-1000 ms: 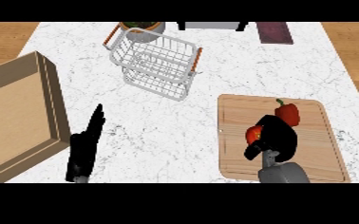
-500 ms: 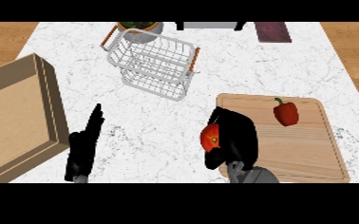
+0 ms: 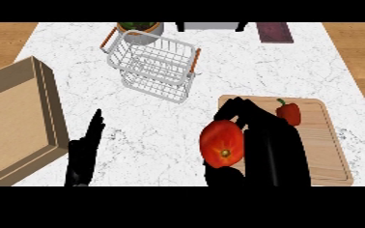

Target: Pick the tomato from the cutting board and place it in the tiered basket

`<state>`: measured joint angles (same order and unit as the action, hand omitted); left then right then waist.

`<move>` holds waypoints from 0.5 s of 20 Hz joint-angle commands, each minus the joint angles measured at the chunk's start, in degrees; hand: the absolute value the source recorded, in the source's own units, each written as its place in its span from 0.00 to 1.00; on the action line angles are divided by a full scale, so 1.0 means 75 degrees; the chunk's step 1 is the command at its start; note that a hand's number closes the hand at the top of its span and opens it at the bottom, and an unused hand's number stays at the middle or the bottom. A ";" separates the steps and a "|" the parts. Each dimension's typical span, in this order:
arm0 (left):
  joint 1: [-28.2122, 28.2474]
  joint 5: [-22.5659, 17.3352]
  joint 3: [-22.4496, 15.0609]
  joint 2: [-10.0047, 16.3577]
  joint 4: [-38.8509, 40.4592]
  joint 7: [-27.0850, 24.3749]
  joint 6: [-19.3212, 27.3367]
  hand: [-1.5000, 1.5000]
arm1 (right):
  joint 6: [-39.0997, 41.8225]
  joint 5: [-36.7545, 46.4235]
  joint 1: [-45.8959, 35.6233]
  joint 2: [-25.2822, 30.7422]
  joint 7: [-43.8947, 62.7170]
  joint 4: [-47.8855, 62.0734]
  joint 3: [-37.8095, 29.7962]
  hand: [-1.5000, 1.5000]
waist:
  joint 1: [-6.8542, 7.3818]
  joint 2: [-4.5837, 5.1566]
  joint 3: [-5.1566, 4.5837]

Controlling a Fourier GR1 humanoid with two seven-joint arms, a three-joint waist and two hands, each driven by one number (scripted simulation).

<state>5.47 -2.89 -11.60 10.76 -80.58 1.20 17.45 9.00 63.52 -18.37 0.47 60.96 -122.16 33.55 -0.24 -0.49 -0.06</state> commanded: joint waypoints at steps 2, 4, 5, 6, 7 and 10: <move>-0.0040 0.0110 -0.0014 -0.0057 0.0130 -0.0119 -0.0035 0.50 | 0.2058 -0.0168 -0.1818 -0.0059 0.1172 -0.1094 -0.0765 1.00 | 0.0036 0.0034 -0.0005; -0.0193 0.0005 0.0270 0.0114 0.0196 -0.0132 -0.0145 0.50 | 0.1954 -0.0325 -0.2453 -0.0059 0.1801 -0.0686 -0.0517 1.00 | 0.0066 0.0038 -0.0005; -0.0046 -0.0022 0.0123 0.0094 -0.0153 0.0068 -0.0189 0.50 | 0.2130 -0.0419 -0.2720 -0.0059 0.1913 -0.0690 -0.0814 1.00 | 0.0078 0.0023 -0.0006; -0.0179 0.0139 -0.0004 -0.0104 0.0001 0.0213 0.0016 0.50 | 0.1940 -0.0313 -0.2926 -0.0058 0.2229 -0.0477 -0.0440 1.00 | 0.0065 0.0019 -0.0008; -0.0081 0.0031 0.0042 -0.0090 0.0054 0.0027 -0.0125 0.50 | 0.2071 -0.0587 -0.3027 -0.0058 0.1927 -0.0288 -0.1029 1.00 | 0.0070 0.0031 -0.0007; -0.0274 0.0046 0.0271 0.0050 0.0188 0.0071 -0.0108 0.50 | 0.1692 -0.0632 -0.3530 -0.0058 0.2068 0.0240 -0.1176 1.00 | 0.0071 0.0035 -0.0005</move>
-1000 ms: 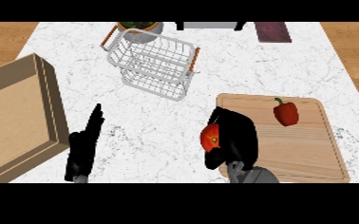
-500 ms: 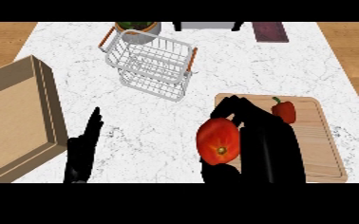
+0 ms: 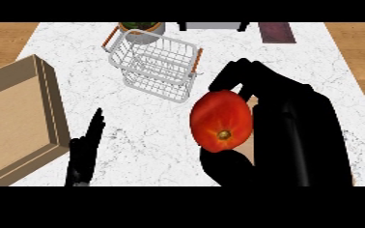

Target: Pick the tomato from the cutting board and place it in the tiered basket

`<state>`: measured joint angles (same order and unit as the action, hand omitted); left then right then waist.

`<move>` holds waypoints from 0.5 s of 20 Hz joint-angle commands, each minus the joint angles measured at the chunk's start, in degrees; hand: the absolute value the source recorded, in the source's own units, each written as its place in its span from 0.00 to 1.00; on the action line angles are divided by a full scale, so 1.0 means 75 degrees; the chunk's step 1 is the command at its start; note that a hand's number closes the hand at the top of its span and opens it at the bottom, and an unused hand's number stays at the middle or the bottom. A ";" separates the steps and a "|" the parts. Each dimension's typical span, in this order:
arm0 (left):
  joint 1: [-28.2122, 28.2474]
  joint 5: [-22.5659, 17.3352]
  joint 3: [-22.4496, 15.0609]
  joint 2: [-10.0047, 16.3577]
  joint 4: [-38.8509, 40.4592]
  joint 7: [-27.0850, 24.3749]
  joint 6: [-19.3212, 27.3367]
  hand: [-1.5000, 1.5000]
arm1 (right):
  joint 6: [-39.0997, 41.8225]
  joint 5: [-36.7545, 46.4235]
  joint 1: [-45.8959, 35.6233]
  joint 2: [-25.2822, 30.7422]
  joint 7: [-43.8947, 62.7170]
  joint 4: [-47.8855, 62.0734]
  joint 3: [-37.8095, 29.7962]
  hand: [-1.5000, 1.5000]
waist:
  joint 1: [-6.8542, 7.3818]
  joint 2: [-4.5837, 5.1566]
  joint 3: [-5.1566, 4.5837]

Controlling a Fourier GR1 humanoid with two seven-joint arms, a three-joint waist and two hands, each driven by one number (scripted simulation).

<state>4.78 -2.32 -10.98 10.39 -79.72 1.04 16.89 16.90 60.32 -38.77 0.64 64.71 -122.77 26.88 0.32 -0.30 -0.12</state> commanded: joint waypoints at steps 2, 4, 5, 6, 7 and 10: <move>-0.0269 0.0060 0.0037 -0.0091 0.0185 0.0030 -0.0017 0.50 | 0.0435 -0.0343 -0.0969 -0.0081 0.1607 0.0607 -0.0265 1.00 | -0.0016 0.0013 0.0004; -0.0076 0.0201 -0.0271 -0.0236 -0.0057 0.0183 0.0064 0.50 | -0.0021 -0.0530 -0.1932 -0.0081 0.1683 0.1719 -0.0740 1.00 | 0.0124 0.0019 -0.0001; -0.0283 0.0091 0.0081 -0.0131 0.0410 -0.0279 -0.0033 0.50 | 0.0133 -0.0662 -0.1811 -0.0081 0.1363 0.1715 -0.1015 1.00 | 0.0037 0.0033 0.0001; -0.0019 -0.0005 0.0095 -0.0015 0.0121 -0.0165 -0.0118 0.50 | -0.0031 -0.0584 -0.2058 -0.0081 0.1205 0.2304 -0.1281 1.00 | 0.0121 0.0038 0.0001; -0.0148 0.0059 0.0038 -0.0047 0.0286 -0.0116 -0.0142 0.50 | -0.0290 -0.0728 -0.2386 -0.0081 0.1188 0.2813 -0.1256 1.00 | 0.0145 0.0051 -0.0001; 0.0191 0.0094 -0.0100 0.0069 -0.0629 0.0317 -0.0105 0.50 | -0.0703 -0.0619 -0.2485 -0.0081 0.0828 0.3609 -0.1499 1.00 | 0.0196 0.0038 0.0012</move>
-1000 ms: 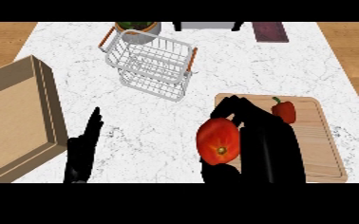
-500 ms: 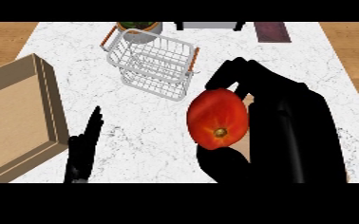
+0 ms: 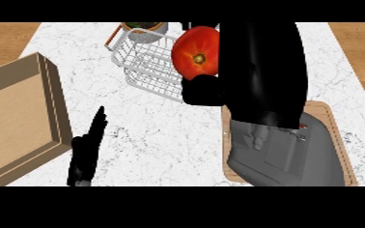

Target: Pick the tomato from the cutting board and place it in the tiered basket

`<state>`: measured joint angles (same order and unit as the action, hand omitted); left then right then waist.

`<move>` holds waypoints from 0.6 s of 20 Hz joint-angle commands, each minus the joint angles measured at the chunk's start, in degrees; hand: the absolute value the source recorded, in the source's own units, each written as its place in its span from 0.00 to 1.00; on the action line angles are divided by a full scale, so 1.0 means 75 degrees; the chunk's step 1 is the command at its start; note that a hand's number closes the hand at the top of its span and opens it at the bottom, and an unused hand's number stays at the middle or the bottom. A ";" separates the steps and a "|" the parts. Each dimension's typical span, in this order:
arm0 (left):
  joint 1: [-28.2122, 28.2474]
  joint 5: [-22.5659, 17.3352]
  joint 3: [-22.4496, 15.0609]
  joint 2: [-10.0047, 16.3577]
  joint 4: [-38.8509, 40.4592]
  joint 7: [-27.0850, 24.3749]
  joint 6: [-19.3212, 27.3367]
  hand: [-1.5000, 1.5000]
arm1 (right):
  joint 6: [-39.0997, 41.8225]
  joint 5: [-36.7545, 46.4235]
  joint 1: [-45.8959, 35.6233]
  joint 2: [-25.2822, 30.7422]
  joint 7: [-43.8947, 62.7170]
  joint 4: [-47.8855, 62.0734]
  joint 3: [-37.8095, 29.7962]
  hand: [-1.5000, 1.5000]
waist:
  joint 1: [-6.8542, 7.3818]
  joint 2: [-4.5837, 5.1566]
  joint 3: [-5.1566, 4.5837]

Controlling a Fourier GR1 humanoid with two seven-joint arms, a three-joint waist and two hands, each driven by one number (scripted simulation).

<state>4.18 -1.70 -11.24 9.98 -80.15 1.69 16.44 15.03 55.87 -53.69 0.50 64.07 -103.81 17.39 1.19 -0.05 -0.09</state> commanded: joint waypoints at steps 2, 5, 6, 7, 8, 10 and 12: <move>0.0226 -0.0086 0.0068 0.0040 -0.0025 -0.0298 -0.0199 0.50 | -0.0514 -0.0403 -0.1253 -0.0064 0.0867 0.1796 -0.0456 1.00 | 0.0080 0.0018 0.0000; -0.0255 0.0114 -0.0013 -0.0226 0.0280 -0.0026 0.0008 0.50 | -0.1030 -0.0711 -0.1397 -0.0064 0.0215 0.2788 -0.0495 1.00 | 0.0017 0.0029 0.0005; 0.0021 -0.0160 0.0318 0.0116 0.0003 -0.0102 -0.0260 0.50 | -0.1266 -0.0698 -0.0947 -0.0064 -0.0113 0.2772 -0.0187 1.00 | 0.0000 0.0017 0.0008; -0.0275 -0.0111 0.0362 0.0090 0.0597 -0.0347 -0.0353 0.50 | -0.1377 -0.0705 -0.1464 -0.0064 -0.0465 0.3640 -0.0467 1.00 | 0.0027 0.0047 0.0002; -0.0151 -0.0088 0.0376 0.0057 0.0437 -0.0300 -0.0264 0.50 | -0.1520 -0.0571 -0.1039 -0.0065 -0.0878 0.3692 -0.0423 1.00 | -0.0016 0.0034 0.0007; -0.0046 -0.0019 0.0217 0.0018 0.0111 -0.0053 -0.0272 0.50 | -0.1620 -0.0693 -0.1573 -0.0065 -0.1114 0.4437 -0.0830 1.00 | 0.0005 0.0033 0.0009; -0.0208 -0.0055 0.0371 0.0054 0.0491 -0.0441 -0.0416 0.50 | -0.2312 -0.1010 -0.1854 -0.0065 -0.0704 0.5070 -0.0159 1.00 | 0.0065 0.0044 0.0004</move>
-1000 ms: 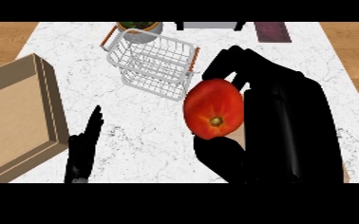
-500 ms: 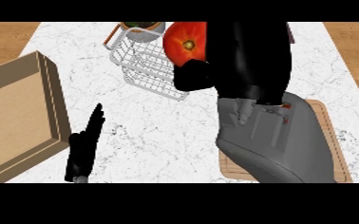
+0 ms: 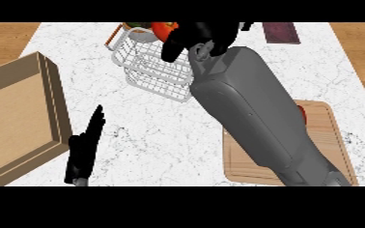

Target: Pick the tomato from the cutting board and place it in the tiered basket

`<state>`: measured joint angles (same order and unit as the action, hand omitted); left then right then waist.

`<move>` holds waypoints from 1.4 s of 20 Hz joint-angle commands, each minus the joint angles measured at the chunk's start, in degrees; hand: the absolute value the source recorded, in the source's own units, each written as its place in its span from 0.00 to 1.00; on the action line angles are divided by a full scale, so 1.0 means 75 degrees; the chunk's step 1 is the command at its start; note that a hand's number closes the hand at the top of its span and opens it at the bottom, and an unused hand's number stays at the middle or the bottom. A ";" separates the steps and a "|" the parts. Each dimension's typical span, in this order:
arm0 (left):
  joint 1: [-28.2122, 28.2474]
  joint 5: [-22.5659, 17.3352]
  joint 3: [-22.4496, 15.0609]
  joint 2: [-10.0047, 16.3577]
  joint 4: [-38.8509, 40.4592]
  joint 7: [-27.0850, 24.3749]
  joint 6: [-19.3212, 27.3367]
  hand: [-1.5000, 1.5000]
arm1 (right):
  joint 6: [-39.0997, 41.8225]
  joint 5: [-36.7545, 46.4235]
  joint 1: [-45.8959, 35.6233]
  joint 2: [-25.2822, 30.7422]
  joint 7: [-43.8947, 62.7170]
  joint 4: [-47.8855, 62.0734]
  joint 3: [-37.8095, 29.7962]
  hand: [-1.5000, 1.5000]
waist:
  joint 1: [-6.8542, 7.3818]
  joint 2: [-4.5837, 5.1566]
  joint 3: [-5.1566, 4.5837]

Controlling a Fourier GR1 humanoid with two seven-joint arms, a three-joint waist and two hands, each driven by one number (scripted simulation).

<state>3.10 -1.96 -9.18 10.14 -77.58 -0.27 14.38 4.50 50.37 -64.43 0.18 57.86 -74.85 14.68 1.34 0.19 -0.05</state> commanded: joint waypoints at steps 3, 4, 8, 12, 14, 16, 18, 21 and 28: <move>-0.0027 0.0134 -0.0050 -0.0173 -0.0005 0.0156 0.0091 0.50 | -0.1137 -0.0356 -0.0503 -0.0023 0.0162 0.1952 0.0493 1.00 | 0.0051 0.0012 0.0000; -0.0075 0.0113 -0.0046 -0.0138 -0.0193 0.0214 0.0032 0.50 | -0.1181 -0.0204 -0.0743 -0.0024 -0.0117 0.2308 0.0020 1.00 | 0.0026 0.0011 0.0001; 0.0134 0.0158 -0.0158 -0.0156 -0.0348 0.0244 -0.0049 0.50 | -0.2620 -0.0652 -0.0656 -0.0024 -0.0075 0.3346 0.0871 1.00 | 0.0200 0.0035 0.0000; 0.0321 0.0276 -0.0203 -0.0183 -0.0430 0.0050 0.0014 0.50 | -0.3385 -0.1636 -0.0313 -0.0024 -0.0488 0.3369 0.0695 1.00 | 0.0231 0.0032 0.0004; 0.0211 0.0428 -0.0321 -0.0384 -0.0390 0.0027 0.0237 0.50 | -0.3822 -0.2203 0.0046 -0.0024 -0.1061 0.3072 -0.0010 0.00 | 0.0204 0.0055 0.0012; 0.0036 0.0286 -0.0127 -0.0222 -0.0154 0.0014 0.0007 0.50 | -0.4108 -0.2831 -0.0096 -0.0024 -0.1043 0.3205 0.0100 0.00 | 0.0206 0.0053 0.0006; -0.0378 0.0097 0.0059 -0.0203 0.0078 0.0258 -0.0143 0.50 | -0.4678 -0.3314 -0.0118 -0.0024 -0.1632 0.3345 0.0073 0.00 | 0.0234 0.0090 0.0004; -0.0281 0.0484 -0.0168 -0.0494 0.0290 0.0074 0.0265 0.50 | -0.5418 -0.3908 0.0017 -0.0024 -0.2032 0.3086 0.0184 0.00 | 0.0154 0.0054 0.0006; -0.0205 -0.0050 0.0481 0.0105 0.0042 0.0231 -0.0260 0.50 | -0.7033 -0.3671 0.0097 -0.0021 -0.3123 0.2916 -0.0256 0.00 | -0.0086 -0.0009 0.0005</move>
<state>1.77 -0.58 -8.51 8.87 -78.09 1.70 13.86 -41.37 20.88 -64.48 0.06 37.66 -51.92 14.62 1.95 0.37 0.00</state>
